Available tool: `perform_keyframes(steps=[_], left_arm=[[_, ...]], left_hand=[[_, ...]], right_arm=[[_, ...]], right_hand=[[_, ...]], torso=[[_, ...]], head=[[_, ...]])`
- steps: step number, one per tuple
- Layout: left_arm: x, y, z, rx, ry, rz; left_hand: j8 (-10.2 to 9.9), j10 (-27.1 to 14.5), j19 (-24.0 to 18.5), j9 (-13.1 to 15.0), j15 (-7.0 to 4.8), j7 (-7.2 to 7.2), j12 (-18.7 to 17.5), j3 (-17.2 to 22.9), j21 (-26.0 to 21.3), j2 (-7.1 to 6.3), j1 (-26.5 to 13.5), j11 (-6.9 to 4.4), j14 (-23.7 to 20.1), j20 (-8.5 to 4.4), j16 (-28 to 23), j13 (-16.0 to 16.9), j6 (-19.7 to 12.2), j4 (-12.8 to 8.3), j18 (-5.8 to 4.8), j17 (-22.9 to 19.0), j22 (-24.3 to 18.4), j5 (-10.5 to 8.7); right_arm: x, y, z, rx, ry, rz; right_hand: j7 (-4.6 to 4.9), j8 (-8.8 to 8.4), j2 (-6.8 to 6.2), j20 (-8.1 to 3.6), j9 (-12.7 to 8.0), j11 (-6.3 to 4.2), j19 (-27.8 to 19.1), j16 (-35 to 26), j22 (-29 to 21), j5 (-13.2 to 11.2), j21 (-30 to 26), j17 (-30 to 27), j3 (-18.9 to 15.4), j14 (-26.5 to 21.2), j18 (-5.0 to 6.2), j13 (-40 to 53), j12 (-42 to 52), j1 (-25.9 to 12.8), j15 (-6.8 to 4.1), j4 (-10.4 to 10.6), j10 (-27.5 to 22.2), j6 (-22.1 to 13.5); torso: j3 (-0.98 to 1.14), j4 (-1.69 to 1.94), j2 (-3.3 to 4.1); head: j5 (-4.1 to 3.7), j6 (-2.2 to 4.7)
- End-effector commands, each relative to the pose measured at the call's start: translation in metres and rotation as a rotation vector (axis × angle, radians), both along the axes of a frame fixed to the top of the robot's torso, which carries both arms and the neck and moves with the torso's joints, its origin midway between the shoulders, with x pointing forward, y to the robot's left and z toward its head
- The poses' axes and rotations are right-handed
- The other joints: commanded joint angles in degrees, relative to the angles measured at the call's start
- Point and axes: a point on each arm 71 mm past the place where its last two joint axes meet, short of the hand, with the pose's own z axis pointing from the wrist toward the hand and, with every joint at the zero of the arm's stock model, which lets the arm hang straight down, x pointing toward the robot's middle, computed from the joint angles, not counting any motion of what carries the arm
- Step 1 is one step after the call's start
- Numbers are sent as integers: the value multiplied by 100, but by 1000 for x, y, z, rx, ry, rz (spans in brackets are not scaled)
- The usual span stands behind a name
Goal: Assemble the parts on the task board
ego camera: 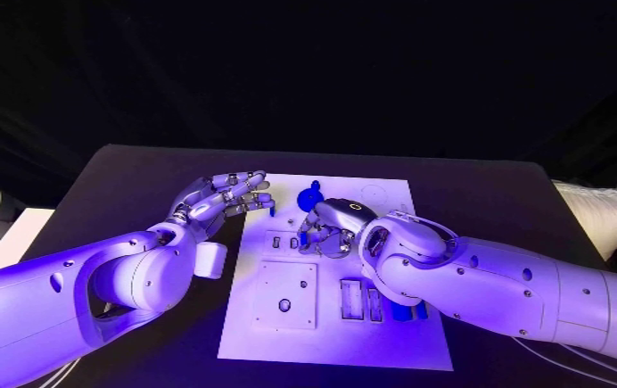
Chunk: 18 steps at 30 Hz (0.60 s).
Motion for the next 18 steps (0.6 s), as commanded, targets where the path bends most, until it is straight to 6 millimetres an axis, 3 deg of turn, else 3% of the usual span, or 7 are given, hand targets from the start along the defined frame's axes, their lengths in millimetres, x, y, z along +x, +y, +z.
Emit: perform_keyframes(steps=[1,18], left_arm=[[-1,-2,1,-18,-10,-20],[-1,-2,1,-17,-9,-21]], left_hand=[[1,-43,-21,2,5,7,19,-5,-8,58,-14,14,-42,0,-22,-6,-37,-39,50,9,-6,-19],[1,-43,-21,2,5,7,19,-5,-8,58,-14,14,-42,0,-22,-6,-37,-39,50,9,-6,-19]], right_arm=[[0,-1,-6,-49,7,-10],[-1,0,-7,-69,2,-5]], right_hand=[[26,-34,-106,69,-28,56,599,23,1509,-27,13,1506,4,597,-81,1194,-53,-10,63,-12,326,-74],[103,-45,-286,140,-55,128,599,23,1509,-47,13,1506,-22,597,-81,1062,-344,-107,131,14,198,-301]], torso=[[-1,3,2],[-2,1,4]], head=[[-6,1],[-28,-12]])
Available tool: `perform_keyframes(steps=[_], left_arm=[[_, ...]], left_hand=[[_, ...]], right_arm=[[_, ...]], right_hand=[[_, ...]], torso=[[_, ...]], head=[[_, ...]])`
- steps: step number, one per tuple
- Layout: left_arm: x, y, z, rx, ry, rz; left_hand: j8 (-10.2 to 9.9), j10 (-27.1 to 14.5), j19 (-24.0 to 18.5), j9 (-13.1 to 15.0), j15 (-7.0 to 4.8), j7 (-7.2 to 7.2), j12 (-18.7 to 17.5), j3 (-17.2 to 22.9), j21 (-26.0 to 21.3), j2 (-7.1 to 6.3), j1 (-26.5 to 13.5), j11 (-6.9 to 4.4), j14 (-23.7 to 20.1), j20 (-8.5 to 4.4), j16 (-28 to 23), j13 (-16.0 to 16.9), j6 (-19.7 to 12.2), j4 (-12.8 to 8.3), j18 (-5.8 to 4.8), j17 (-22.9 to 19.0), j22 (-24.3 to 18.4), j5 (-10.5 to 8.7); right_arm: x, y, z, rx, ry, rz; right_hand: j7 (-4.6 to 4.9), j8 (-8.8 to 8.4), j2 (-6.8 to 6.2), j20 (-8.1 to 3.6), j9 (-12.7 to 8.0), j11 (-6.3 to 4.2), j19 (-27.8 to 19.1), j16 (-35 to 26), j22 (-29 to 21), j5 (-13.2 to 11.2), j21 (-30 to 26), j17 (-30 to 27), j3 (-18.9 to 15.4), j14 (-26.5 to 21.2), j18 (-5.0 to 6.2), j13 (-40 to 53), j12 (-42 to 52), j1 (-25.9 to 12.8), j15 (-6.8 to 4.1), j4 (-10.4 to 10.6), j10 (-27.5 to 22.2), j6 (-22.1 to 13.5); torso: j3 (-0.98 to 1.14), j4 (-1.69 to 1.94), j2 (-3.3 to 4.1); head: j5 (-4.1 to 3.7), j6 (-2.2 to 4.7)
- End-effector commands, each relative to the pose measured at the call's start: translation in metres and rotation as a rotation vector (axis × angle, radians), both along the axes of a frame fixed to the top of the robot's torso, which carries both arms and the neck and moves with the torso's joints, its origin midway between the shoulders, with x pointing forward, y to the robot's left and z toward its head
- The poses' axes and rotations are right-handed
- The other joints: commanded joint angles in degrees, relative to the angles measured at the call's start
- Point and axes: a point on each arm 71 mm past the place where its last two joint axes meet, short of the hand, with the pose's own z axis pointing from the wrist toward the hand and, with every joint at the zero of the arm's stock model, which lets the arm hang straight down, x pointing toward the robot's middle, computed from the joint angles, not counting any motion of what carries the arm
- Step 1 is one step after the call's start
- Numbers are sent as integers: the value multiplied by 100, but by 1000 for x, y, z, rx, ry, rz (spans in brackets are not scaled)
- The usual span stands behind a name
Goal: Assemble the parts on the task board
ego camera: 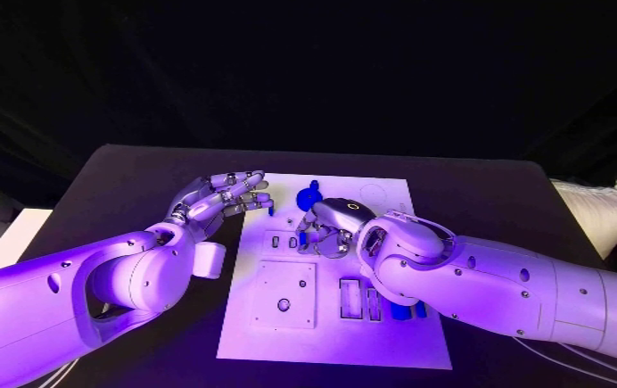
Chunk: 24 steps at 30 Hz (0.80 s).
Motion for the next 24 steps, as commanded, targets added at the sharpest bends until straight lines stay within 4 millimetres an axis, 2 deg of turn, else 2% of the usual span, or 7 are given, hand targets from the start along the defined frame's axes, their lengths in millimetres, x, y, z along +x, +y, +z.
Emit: perform_keyframes(steps=[1,8,10,13,15,24], left_arm=[[-1,-2,1,-16,-9,-20],[-1,-2,1,-16,-8,-20],[-1,-2,1,-16,-8,-20],[-1,-2,1,-16,-7,-20],[-1,-2,1,-16,-7,-21],[0,-2,1,-17,-7,-23]], left_hand=[[1,-43,-21,2,5,7,19,-5,-8,58,-14,14,-43,0,-22,-6,-37,-39,50,8,-6,-19],[1,-46,-24,2,6,9,20,-2,-7,60,-17,15,-44,0,-23,-6,-40,-41,49,10,-6,-19],[1,-46,-24,2,6,9,20,-2,-7,60,-17,15,-44,0,-23,-6,-40,-41,49,10,-6,-19],[1,-46,-24,2,6,9,20,-2,-7,60,-17,15,-44,0,-23,-6,-40,-41,49,10,-6,-19],[1,-46,-24,2,6,9,20,-2,-7,60,-17,15,-44,0,-23,-6,-40,-41,49,10,-6,-19],[1,-47,-25,2,7,9,22,0,-6,62,-19,15,-44,1,-23,-6,-40,-43,49,11,-6,-19]], right_arm=[[-1,-2,-7,-52,21,-9],[-1,-2,-6,-43,12,-12],[-1,-2,-5,-32,3,-11],[-1,-1,-2,-3,-22,-8],[-2,-1,0,20,-44,-5],[-6,0,13,160,-148,29]], right_hand=[[2,-18,-63,58,-2,49,600,24,1505,-19,13,1508,-30,598,-81,1057,-45,-22,50,13,191,-57],[13,-17,-126,72,-3,61,600,24,1505,-24,13,1508,-57,598,-81,1037,-85,-65,61,40,173,-117],[21,-22,-190,79,-7,69,600,24,1505,-27,13,1508,-97,598,-81,1029,-100,-109,69,66,166,-173],[42,-25,-358,99,-13,94,590,24,1489,-23,5,1508,-261,598,-77,998,-160,-248,90,170,138,-329],[51,-17,-410,109,-8,103,583,24,1479,-22,0,1508,-345,598,-75,979,-197,-288,99,243,122,-384],[57,2,-464,122,8,111,579,24,1471,-15,-4,1508,-489,598,-72,966,-209,-277,109,382,115,-420]], torso=[[-1,3,0],[-2,2,2],[-1,1,2],[-1,1,-2],[-1,1,-1],[3,6,0]], head=[[-6,-8],[-6,-18],[-6,-14],[-5,-11],[-9,-5],[-10,6]])
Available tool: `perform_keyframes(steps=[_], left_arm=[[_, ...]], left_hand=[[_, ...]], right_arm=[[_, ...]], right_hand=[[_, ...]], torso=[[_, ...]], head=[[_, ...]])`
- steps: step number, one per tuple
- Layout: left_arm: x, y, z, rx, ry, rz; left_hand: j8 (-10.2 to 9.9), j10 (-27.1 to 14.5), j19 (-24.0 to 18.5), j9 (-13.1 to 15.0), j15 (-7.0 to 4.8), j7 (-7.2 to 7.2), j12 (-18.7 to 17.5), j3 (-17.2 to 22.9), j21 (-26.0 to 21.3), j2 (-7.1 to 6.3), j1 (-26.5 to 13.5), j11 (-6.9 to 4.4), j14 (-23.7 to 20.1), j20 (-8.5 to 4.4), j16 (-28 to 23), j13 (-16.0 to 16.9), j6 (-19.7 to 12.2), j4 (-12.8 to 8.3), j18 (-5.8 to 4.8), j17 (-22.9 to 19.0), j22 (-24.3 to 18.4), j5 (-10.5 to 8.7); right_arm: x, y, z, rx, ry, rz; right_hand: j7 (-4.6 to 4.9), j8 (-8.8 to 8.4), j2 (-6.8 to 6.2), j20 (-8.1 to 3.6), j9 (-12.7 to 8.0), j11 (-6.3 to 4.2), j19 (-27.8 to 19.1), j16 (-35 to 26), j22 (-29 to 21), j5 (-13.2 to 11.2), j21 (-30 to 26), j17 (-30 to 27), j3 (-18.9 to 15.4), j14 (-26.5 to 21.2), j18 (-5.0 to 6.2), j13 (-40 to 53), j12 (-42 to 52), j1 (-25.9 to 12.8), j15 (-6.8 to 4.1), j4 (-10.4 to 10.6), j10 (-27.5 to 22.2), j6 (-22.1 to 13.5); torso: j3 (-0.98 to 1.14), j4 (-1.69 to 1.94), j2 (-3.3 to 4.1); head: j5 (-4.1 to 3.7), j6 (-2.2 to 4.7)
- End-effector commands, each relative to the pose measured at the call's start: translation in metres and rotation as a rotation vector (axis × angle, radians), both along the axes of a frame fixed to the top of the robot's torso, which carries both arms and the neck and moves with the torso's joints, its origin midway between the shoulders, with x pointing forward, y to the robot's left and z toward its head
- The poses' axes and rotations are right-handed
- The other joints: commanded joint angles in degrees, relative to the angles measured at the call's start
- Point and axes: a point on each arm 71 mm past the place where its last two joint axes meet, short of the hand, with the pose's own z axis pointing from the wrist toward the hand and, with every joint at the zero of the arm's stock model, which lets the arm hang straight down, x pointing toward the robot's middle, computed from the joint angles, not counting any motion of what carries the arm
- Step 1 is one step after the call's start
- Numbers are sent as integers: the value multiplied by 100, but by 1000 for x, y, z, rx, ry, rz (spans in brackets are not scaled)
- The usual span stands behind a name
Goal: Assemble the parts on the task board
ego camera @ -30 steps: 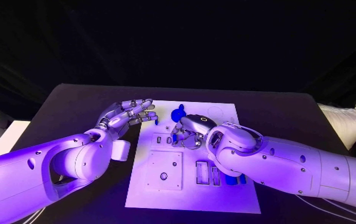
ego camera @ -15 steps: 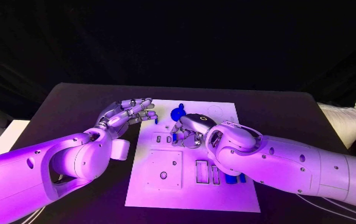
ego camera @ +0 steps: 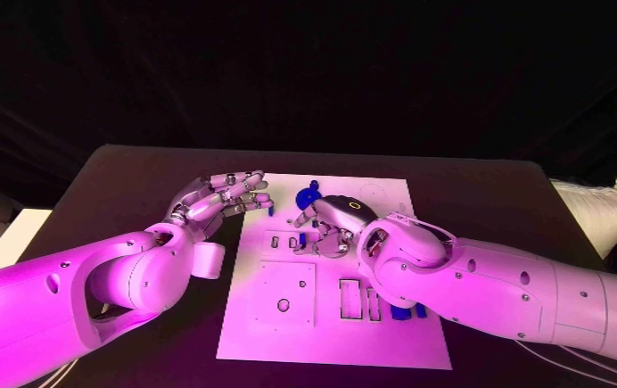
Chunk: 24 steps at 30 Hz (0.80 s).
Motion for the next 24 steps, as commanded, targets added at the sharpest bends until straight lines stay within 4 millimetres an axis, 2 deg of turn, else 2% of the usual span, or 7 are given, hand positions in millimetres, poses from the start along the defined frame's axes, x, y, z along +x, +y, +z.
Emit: perform_keyframes(steps=[1,9,17,19,20,21,24], left_arm=[[0,-2,1,-16,-8,-20],[2,1,0,-2,-5,-14],[8,-1,-9,165,22,-83],[9,-3,-13,224,59,-119],[10,-4,-14,251,75,-139],[13,-6,-14,304,96,-176],[20,-12,-13,483,139,-285]], left_hand=[[1,-26,-26,2,7,9,22,0,-6,57,-15,-6,-44,1,-23,-6,-40,-43,49,9,-6,-20],[57,81,37,17,-54,-58,90,77,63,93,-1,-69,83,-36,44,3,83,-87,71,59,23,-18],[214,1296,1383,49,-698,-512,464,273,1204,53,-255,-617,2162,-639,1470,152,650,51,88,1072,583,-29],[191,1869,2015,53,-846,-606,824,176,1869,-17,-515,-780,2532,-816,5043,374,646,216,65,4719,1033,-50],[217,1911,2506,83,-1036,-732,1071,168,2878,36,-646,-906,2597,-886,6072,628,672,366,-120,5674,2023,45],[230,1994,2585,95,-903,-686,1229,42,3409,8,-938,-838,2571,-971,6605,758,675,565,-182,6333,2738,-27],[388,2051,2697,184,-972,-787,2024,-150,4451,-48,-1191,-844,2635,-994,7430,1441,778,789,-337,7401,4035,-57]], right_arm=[[-5,1,11,111,-95,45],[-13,-13,25,264,-131,127],[-14,-56,49,379,65,125],[-11,-74,58,427,114,77],[-10,-80,61,440,125,57],[-7,-90,66,456,136,27],[0,-114,76,488,150,-45]], right_hand=[[-14,8,-67,41,16,28,577,24,1470,-15,-6,1509,-72,598,-72,961,-51,22,28,30,111,-1],[-36,50,-1,39,41,12,571,24,1460,29,-11,1509,-157,598,-69,935,-90,71,19,165,91,85],[-56,63,79,19,53,-8,503,12,1352,300,-69,1491,-300,593,-41,921,-96,157,-3,220,88,141],[-66,78,126,11,59,-18,500,8,1346,369,-72,1485,-327,592,-39,945,-40,200,-12,215,113,174],[-68,80,154,7,61,-23,500,7,1347,432,-72,1484,-338,592,-40,957,-13,230,-16,207,125,183],[-70,81,171,4,62,-25,501,7,1348,472,-72,1483,-351,591,-40,968,12,245,-18,203,136,190],[-74,86,194,0,64,-28,503,8,1351,516,-70,1485,-372,592,-41,983,45,263,-22,199,151,202]], torso=[[4,3,0],[5,-9,-10],[33,-20,-80],[48,-35,-128],[53,-45,-142],[60,-62,-166],[78,-75,-228]], head=[[-2,6],[7,14],[36,18],[53,6],[63,-1],[74,-9],[93,-33]])
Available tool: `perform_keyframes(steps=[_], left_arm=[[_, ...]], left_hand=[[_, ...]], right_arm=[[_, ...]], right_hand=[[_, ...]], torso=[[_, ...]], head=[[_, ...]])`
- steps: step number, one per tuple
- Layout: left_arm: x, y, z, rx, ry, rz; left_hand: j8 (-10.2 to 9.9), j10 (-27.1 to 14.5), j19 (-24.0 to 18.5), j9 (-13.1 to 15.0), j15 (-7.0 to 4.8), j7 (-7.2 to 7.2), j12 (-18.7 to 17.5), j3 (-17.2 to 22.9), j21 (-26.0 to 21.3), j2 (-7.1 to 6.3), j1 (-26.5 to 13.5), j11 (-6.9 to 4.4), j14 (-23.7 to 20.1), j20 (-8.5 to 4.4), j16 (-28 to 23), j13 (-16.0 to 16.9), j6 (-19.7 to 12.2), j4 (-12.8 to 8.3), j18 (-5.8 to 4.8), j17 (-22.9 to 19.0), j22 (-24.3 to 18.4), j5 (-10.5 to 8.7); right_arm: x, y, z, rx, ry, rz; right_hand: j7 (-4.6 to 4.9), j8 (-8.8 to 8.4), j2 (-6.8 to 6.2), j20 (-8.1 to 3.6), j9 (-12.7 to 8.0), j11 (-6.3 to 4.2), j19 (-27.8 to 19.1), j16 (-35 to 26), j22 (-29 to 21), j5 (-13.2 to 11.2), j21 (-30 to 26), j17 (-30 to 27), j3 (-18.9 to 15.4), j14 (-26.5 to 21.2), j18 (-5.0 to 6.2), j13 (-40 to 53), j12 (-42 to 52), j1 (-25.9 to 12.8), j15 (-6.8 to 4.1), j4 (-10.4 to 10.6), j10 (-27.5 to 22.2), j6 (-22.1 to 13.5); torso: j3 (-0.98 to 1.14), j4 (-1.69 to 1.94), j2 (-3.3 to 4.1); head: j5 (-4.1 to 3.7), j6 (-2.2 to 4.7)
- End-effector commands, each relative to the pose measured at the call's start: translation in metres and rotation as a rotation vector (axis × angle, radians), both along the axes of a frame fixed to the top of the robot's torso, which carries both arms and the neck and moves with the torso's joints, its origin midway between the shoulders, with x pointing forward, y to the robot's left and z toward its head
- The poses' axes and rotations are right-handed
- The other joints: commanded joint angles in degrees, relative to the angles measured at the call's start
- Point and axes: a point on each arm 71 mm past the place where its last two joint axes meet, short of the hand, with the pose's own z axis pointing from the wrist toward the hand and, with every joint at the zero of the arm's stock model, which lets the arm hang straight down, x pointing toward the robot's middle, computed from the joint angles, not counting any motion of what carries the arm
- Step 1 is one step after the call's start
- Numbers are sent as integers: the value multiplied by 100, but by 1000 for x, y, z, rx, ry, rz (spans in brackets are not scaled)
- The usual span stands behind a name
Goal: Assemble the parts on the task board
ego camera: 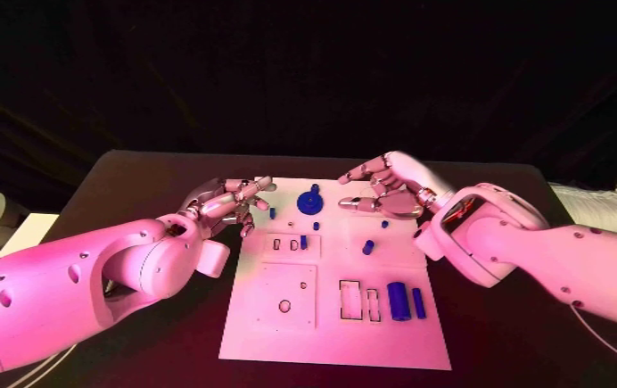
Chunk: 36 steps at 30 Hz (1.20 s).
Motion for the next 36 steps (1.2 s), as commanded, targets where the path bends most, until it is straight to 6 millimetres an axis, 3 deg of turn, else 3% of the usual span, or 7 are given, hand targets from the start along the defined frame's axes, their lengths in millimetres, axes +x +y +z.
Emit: perform_keyframes(steps=[1,6,8,11,14,24,36], left_arm=[[3,-12,-7,343,116,-235],[12,-15,-2,660,166,-333],[17,-16,1,782,182,-353],[25,-19,8,940,164,-362],[32,-25,12,1038,146,-365],[55,-51,14,1194,118,-376],[66,-80,6,1249,127,-434]], left_hand=[[168,-111,57,93,-18,-95,1154,-189,813,-35,-169,-8,536,-59,592,1095,26,221,-108,1258,972,-38],[748,-369,72,422,-82,-113,3688,-641,1637,-37,-196,-138,602,-19,823,3684,40,674,-239,1615,2023,-50],[978,-367,110,582,-109,-172,4051,-830,1806,54,-372,-163,602,-27,823,4069,25,680,-266,1615,2267,-95],[1261,-287,197,788,-138,-242,4392,-1056,2005,105,-611,-201,602,-50,823,4446,89,701,-317,1615,2592,-573],[1732,-187,296,1220,-220,-341,4735,-1332,2229,184,-671,-274,602,-119,823,4832,2,693,-373,1615,2949,-616],[2262,-64,457,1812,-246,-387,4999,-1656,2508,357,-624,-322,602,-149,823,5167,-290,707,-462,1615,3459,-626],[2425,-48,475,2026,-257,-400,5020,-1780,2545,404,-625,-336,602,-161,823,5202,-401,709,-473,1615,3527,-628]], right_arm=[[7,-22,6,126,147,-44],[15,-50,12,137,168,-125],[18,-60,12,134,175,-151],[21,-69,12,130,181,-179],[23,-75,12,126,183,-198],[28,-84,11,108,183,-235],[31,-87,9,96,184,-252]], right_hand=[[3,20,33,0,9,-28,505,9,1355,44,-15,1483,-45,592,-41,985,49,55,-22,-5,153,43],[3,20,40,-1,9,-28,500,4,1347,52,-19,1476,-48,590,-39,986,52,59,-23,-6,154,44],[3,20,41,-1,9,-28,499,3,1345,53,-20,1474,-49,590,-39,986,51,59,-23,-6,154,44],[3,20,41,-1,9,-28,496,-1,1341,54,-22,1468,-50,588,-38,984,47,60,-23,-6,152,44],[3,20,41,-1,9,-28,496,-1,1341,54,-22,1468,-50,588,-38,984,47,60,-23,-6,152,44],[3,10,63,-7,6,-30,486,-16,1324,143,-32,1446,-109,582,-33,976,36,67,-26,-4,149,37],[5,-1,73,-9,2,-30,479,-20,1311,218,-39,1439,-164,581,-30,970,26,69,-27,0,145,24]], torso=[[39,-40,-128],[88,-69,-224],[105,-71,-250],[133,-63,-297],[154,-55,-336],[174,-48,-392],[154,-51,-362]], head=[[31,-51],[68,-103],[69,-107],[93,-139],[107,-156],[136,-225],[143,-253]])
